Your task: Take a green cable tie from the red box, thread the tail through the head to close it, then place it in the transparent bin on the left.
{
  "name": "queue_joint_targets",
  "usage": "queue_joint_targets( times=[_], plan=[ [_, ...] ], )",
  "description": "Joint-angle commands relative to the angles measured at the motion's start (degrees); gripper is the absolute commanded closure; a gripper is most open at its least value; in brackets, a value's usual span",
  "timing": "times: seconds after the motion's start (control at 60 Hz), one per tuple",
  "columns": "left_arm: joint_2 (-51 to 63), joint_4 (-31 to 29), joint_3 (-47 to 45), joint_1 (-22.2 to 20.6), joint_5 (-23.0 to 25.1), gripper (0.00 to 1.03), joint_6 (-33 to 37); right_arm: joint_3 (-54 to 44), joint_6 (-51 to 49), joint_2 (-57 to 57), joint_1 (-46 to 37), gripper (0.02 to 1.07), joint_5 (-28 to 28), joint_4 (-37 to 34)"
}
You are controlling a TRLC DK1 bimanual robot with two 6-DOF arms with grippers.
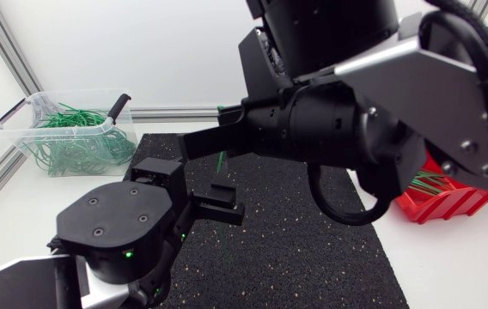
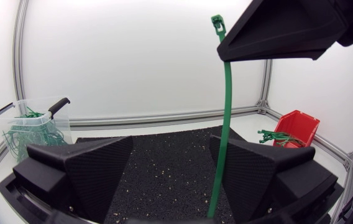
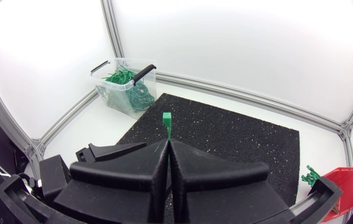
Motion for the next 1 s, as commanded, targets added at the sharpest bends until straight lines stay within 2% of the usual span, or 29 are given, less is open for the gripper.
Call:
queue_joint_targets(
  times=[0.0,0.383,0.633,0.817,0.967,0.983],
  plan=[
    [1.32,1.28,-1.59,-0.70,-1.04,0.21,1.18,-1.52,1.09,-0.01,0.73,1.01,1.10,0.88],
    [2.82,4.01,-1.41,-1.67,-2.89,0.21,1.98,-2.31,2.32,-0.10,2.67,1.01,4.17,2.03],
    [4.22,6.56,-1.32,-2.37,-4.47,0.21,2.77,-3.98,2.58,0.52,4.25,1.01,8.22,6.77],
    [4.40,7.52,-1.24,-2.81,-5.08,0.21,3.03,-4.16,2.67,1.92,4.51,1.01,8.74,8.18],
    [4.31,8.58,-1.32,-2.90,-5.70,0.27,3.47,-4.60,3.11,2.54,4.60,1.01,8.92,8.97],
    [4.31,8.93,-1.41,-2.90,-5.79,0.30,3.47,-4.77,3.11,2.54,4.60,1.01,9.10,9.15]
  ],
)
